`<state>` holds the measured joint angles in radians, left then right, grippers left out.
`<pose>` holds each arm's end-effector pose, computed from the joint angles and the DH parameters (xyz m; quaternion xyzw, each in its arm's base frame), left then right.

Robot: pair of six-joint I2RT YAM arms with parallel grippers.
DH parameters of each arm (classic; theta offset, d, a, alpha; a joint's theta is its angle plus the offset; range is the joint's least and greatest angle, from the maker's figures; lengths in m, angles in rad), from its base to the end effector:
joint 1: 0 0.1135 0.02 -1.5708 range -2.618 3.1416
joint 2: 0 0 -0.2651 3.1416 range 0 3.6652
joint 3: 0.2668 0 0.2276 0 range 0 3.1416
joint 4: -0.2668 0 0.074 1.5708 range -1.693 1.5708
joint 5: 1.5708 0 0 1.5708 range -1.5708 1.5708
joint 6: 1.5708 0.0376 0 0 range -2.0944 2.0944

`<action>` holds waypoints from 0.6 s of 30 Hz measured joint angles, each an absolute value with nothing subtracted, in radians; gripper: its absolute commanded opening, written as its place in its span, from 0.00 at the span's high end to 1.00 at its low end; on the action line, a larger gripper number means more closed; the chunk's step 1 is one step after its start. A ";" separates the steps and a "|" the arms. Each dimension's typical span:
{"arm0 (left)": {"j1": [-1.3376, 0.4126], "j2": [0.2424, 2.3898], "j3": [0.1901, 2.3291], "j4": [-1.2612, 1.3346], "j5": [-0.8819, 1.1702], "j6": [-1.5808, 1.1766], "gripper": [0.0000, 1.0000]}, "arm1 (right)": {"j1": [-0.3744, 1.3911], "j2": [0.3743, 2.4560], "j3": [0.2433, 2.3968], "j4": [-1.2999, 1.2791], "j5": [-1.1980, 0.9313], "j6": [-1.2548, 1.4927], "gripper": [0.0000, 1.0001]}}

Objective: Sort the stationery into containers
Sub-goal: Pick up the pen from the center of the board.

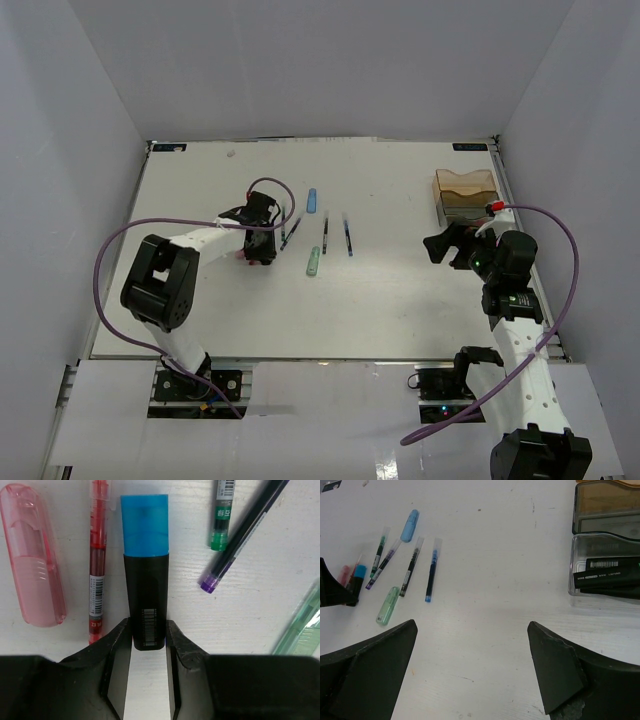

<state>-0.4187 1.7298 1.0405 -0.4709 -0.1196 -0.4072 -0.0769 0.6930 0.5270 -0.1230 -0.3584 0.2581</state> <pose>0.2887 -0.1236 0.1799 -0.0066 0.9773 -0.0281 0.2099 0.1478 0.0018 0.2746 0.0264 0.7955 0.1955 0.5730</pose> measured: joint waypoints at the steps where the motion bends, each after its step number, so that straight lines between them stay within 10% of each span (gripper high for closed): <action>1: -0.420 1.728 1.040 -0.471 -0.120 -0.407 0.66 | -0.075 0.693 0.527 -0.123 -0.366 0.258 0.02; 18: -0.543 1.397 0.937 -0.352 0.010 -0.164 0.69 | 0.342 0.933 0.691 -0.088 -0.411 0.362 0.09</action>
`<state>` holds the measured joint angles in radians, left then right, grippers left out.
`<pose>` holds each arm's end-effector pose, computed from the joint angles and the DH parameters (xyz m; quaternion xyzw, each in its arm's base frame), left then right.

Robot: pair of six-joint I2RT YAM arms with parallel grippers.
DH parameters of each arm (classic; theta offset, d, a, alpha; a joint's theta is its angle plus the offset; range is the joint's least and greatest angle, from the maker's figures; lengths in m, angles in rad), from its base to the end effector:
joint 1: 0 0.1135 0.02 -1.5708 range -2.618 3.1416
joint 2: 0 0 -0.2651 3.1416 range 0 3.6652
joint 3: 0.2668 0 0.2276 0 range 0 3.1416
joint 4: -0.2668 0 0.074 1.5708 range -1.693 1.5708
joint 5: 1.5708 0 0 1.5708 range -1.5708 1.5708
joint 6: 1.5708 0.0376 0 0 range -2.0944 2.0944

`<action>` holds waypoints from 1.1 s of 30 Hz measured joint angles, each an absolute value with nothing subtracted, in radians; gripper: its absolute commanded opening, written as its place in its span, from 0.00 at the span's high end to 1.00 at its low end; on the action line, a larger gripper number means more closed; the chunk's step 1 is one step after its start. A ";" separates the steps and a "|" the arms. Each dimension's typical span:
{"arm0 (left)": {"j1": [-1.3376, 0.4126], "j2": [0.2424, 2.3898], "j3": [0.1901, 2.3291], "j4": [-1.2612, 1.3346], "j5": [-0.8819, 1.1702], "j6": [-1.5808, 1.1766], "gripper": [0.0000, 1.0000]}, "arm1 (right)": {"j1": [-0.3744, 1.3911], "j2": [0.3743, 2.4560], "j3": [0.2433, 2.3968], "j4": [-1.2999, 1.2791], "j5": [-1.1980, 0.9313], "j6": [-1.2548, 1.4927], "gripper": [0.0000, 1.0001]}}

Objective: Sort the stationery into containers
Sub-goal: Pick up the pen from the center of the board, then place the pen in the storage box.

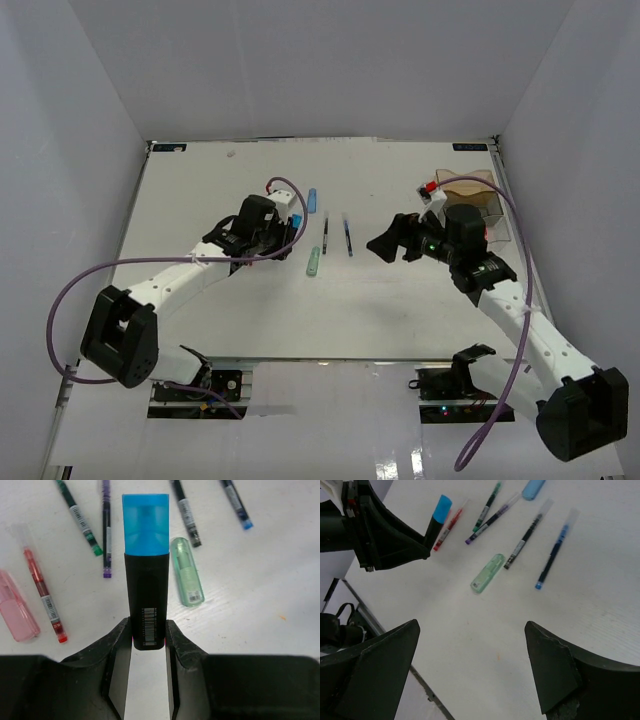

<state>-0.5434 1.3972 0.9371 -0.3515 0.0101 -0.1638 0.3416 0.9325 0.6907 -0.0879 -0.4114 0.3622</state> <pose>0.2347 -0.1422 0.2499 0.1771 0.9118 -0.1327 0.3460 0.1761 0.0786 0.2970 -0.1106 0.7976 0.3522 0.4771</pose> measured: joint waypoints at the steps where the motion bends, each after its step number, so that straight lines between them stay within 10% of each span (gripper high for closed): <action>1: -0.549 1.375 0.926 -0.342 0.024 -0.147 0.69 | 0.377 0.963 0.715 -0.080 -0.406 0.377 0.09; 20: -0.579 1.179 0.822 -0.249 0.236 0.090 0.71 | 0.677 1.513 1.184 -0.057 -0.352 0.461 0.20; 33: -0.579 1.155 0.806 -0.231 0.262 0.120 0.70 | 0.683 1.595 1.234 -0.067 -0.355 0.465 0.71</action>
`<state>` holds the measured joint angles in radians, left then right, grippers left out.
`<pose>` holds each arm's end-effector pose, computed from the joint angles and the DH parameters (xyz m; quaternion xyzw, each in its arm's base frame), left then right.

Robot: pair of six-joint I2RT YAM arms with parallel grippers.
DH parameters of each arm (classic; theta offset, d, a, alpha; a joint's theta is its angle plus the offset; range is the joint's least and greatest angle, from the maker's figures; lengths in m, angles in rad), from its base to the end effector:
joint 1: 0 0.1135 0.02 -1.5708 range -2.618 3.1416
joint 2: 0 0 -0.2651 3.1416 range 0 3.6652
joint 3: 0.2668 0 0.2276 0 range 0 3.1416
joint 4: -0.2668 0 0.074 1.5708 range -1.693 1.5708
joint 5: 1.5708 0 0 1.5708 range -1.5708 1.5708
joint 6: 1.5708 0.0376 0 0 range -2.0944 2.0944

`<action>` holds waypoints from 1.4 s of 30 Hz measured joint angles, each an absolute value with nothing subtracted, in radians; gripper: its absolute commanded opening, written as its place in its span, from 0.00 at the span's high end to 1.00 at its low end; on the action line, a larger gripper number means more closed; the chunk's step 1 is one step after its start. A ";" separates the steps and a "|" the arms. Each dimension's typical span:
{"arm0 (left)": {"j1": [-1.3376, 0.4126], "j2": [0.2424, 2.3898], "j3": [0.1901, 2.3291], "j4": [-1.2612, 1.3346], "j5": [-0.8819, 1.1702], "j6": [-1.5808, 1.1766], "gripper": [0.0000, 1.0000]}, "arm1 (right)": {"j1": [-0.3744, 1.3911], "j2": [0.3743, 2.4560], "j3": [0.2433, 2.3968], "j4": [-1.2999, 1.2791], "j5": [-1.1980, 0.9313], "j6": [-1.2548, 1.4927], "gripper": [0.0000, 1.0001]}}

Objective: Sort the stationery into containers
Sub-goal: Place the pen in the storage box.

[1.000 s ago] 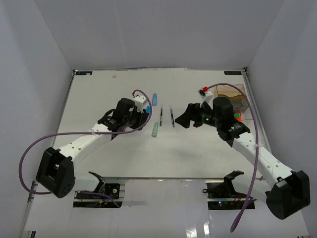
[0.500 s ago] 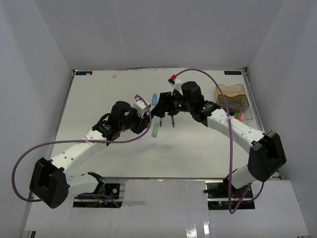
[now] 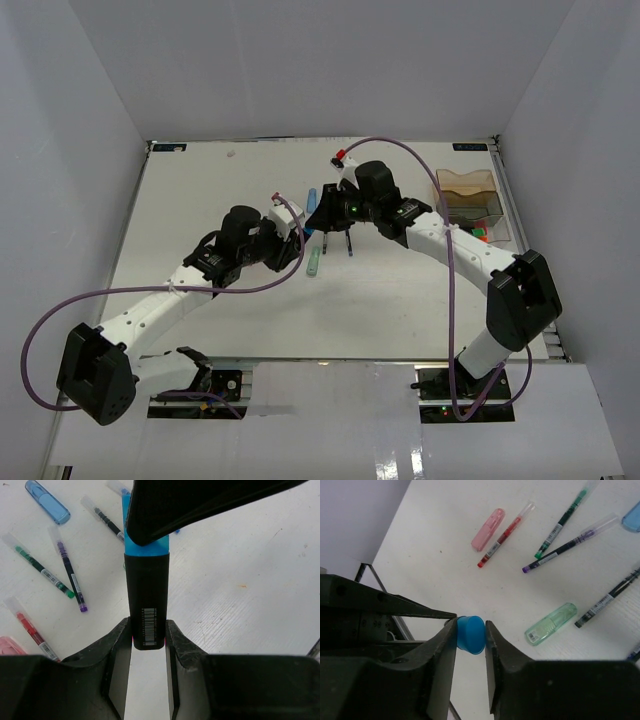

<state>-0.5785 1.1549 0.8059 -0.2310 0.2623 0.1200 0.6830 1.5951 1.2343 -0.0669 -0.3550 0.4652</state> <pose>0.1889 -0.1350 0.2769 0.3569 0.7983 -0.2191 0.4328 0.2651 0.2326 0.3118 -0.1849 0.8126 0.4139 0.3664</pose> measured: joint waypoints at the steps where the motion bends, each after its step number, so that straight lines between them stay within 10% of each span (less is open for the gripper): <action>1: -0.579 1.155 0.805 -0.232 0.262 0.120 0.70 | 0.683 1.595 1.235 -0.065 -0.360 0.470 0.74; 6: -0.579 1.155 0.794 -0.232 0.261 0.122 0.56 | 0.688 1.595 1.236 -0.059 -0.373 0.485 0.90; 14: -0.579 1.155 0.794 -0.219 0.221 0.105 0.02 | 0.629 1.512 1.132 -0.057 -0.331 0.478 0.92; 29: -0.503 1.155 0.796 -0.207 -0.068 -0.057 0.02 | -0.250 1.172 0.873 -0.138 -0.284 0.385 0.92; 42: -0.421 1.155 0.799 -0.216 -0.143 -0.157 0.02 | -0.371 1.377 0.888 -0.133 -0.299 0.392 0.91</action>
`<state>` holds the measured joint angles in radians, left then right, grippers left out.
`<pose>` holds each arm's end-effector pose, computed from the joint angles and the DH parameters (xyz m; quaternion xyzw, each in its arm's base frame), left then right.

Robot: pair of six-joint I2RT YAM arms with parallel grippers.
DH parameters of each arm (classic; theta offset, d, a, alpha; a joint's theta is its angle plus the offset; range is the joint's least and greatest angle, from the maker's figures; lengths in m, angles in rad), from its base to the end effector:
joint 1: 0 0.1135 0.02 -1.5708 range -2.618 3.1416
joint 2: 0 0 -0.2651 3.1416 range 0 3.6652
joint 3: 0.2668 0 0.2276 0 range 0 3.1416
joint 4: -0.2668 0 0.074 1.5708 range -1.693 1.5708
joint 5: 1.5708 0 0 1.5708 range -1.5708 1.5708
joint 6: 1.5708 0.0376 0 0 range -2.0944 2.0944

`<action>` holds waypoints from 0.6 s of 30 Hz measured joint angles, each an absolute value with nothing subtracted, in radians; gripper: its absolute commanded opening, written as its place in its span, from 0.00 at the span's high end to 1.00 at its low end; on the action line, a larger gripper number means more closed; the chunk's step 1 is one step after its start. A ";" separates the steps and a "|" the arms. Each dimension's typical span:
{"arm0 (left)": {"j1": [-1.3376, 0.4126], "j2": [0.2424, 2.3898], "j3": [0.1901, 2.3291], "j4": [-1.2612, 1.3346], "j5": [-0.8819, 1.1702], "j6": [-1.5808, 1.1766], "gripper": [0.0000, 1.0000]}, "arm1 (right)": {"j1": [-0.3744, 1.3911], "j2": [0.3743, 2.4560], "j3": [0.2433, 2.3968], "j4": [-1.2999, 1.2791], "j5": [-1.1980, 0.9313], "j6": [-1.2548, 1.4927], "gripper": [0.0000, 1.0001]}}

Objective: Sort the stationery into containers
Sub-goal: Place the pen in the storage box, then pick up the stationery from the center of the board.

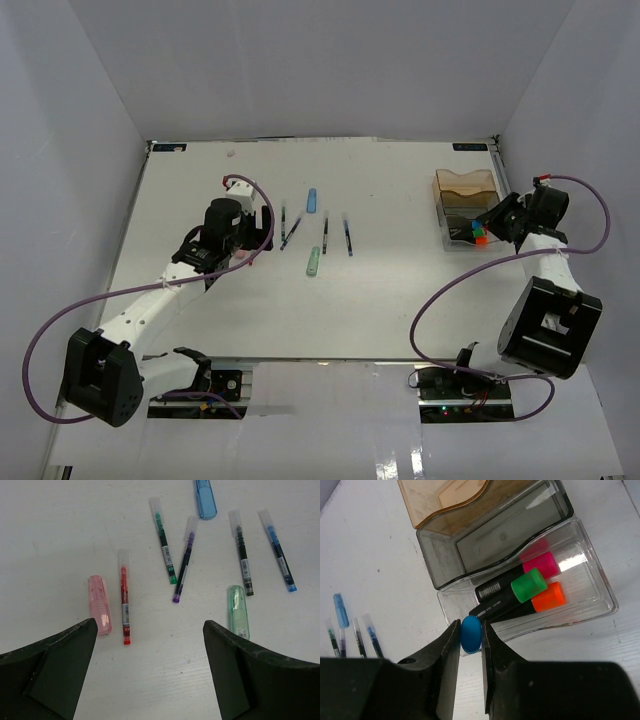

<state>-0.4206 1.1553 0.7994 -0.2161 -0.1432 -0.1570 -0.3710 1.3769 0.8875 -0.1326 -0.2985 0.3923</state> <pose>0.2151 -0.0903 0.2756 0.0811 0.8725 -0.0758 0.4758 0.2652 -0.0913 0.2593 0.2646 0.8417 0.1371 0.4503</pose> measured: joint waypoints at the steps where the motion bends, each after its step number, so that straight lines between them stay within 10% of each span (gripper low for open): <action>1: -0.421 1.155 0.799 -0.217 -0.143 -0.159 0.02 | -0.371 1.392 0.894 -0.132 -0.302 0.392 0.87; 10: -0.416 1.155 0.799 -0.218 -0.143 -0.163 0.02 | -0.371 1.458 0.934 -0.147 -0.282 0.379 0.28; 18: -0.408 1.155 0.801 -0.224 -0.147 -0.179 0.02 | -0.264 1.326 0.960 -0.205 -0.108 0.315 0.15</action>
<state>-0.4084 1.1553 0.8009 -0.2241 -0.1474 -0.1795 -0.2642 1.3262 0.9604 -0.2054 -0.1078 0.3149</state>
